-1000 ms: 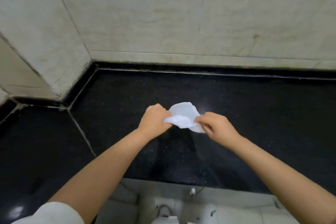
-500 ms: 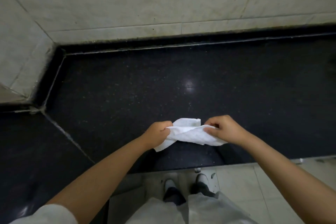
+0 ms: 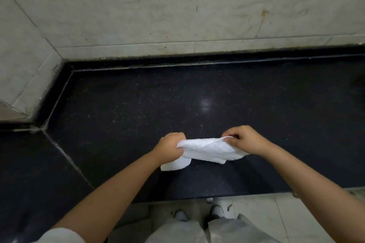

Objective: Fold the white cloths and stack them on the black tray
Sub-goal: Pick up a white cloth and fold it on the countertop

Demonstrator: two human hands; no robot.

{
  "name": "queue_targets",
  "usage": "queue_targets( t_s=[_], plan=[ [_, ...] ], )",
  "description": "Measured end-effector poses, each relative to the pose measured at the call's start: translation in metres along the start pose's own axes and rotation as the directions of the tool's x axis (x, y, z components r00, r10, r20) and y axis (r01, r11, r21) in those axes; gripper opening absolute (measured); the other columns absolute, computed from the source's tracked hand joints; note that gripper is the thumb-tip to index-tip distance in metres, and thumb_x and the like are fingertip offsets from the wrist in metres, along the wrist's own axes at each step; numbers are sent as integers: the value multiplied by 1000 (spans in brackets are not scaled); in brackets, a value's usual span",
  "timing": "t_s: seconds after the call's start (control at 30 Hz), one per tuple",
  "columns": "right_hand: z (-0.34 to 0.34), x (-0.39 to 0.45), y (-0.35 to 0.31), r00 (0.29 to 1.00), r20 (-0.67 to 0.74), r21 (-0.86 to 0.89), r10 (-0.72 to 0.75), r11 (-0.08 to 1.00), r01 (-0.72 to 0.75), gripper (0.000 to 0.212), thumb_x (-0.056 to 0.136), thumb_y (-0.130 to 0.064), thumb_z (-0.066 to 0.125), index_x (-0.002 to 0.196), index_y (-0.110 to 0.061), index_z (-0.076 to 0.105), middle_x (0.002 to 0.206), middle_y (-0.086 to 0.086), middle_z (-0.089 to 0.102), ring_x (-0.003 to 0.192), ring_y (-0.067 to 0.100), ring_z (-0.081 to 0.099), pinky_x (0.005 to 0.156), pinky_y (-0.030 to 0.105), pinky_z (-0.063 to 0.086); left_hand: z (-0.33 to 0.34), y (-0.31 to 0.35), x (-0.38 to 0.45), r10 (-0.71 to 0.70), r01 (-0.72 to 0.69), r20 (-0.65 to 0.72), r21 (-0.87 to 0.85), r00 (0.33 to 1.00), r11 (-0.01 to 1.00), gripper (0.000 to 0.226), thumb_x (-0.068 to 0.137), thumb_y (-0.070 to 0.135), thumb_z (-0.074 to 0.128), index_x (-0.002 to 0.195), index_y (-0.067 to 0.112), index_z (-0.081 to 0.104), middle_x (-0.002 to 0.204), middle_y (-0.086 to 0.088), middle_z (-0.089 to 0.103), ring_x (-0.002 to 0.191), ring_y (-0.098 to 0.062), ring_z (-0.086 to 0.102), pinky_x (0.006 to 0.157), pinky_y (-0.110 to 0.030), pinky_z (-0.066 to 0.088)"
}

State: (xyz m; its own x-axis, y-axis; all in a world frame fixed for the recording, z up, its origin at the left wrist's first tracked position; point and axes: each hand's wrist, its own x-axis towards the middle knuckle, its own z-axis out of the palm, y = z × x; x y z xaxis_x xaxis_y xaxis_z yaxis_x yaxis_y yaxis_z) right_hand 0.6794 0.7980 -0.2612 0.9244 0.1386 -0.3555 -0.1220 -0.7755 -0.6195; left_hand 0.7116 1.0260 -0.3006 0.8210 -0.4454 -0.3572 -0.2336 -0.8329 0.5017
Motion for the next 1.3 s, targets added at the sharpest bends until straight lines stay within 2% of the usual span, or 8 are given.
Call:
queue_targets(
  t_s=[0.17,0.47,0.53,0.67,0.83,1.03,1.13,1.3],
  plan=[
    [2,20,26,967,-48,-146,249,956,-254,25,89,-10,47,104,-3,65,112,14,65,104,27,58,75,28,40,-3,-1,12,-64,113,-226,210,972,971,47,89,10,49,135,16,40,135,-3,42,125,-22,39,105,-31,32],
    [36,-3,54,902,-65,-4,426,904,-427,62,83,-15,53,139,-8,29,130,14,54,119,30,52,92,32,44,30,30,43,-86,100,-52,401,995,910,31,96,19,42,124,9,48,129,-7,49,123,-24,42,99,-33,36],
    [39,-9,59,894,-104,-6,437,898,-440,53,80,-11,51,132,-9,40,116,12,62,112,30,56,87,33,44,33,33,54,-98,88,-2,461,995,883,27,95,14,43,120,8,50,127,-9,49,120,-24,45,95,-33,39],
    [38,-19,65,895,-202,25,397,916,-400,22,78,-1,48,64,-12,59,64,1,54,77,24,55,57,26,34,38,28,67,-117,87,49,406,992,910,33,97,17,41,127,7,50,135,-10,44,124,-24,44,100,-33,41],
    [35,-22,71,915,-248,56,318,948,-314,21,82,0,50,93,-2,69,97,13,69,82,19,55,67,21,35,40,17,73,-141,105,70,372,988,922,31,97,14,38,119,7,58,130,-8,52,121,-22,49,99,-27,38],
    [-11,0,50,884,-447,40,140,990,-136,16,85,-2,54,91,2,69,94,19,70,90,29,63,71,25,36,-35,21,63,-96,115,-267,56,959,992,26,95,17,47,108,10,68,112,-14,64,104,-30,59,88,-33,46],
    [-44,18,19,798,-597,-108,-83,994,23,16,85,-4,56,92,2,69,90,21,69,88,33,62,76,28,39,-91,31,49,-10,24,-565,18,825,1000,24,94,15,49,105,6,69,104,-18,66,100,-32,59,83,-34,44],
    [-75,21,-21,408,-801,-318,-437,889,329,19,78,-9,54,75,5,67,69,20,69,70,15,50,67,25,37,-133,36,13,118,-99,-785,73,608,992,21,92,8,52,101,-3,68,100,-20,68,95,-31,61,76,-25,37]
  ],
)
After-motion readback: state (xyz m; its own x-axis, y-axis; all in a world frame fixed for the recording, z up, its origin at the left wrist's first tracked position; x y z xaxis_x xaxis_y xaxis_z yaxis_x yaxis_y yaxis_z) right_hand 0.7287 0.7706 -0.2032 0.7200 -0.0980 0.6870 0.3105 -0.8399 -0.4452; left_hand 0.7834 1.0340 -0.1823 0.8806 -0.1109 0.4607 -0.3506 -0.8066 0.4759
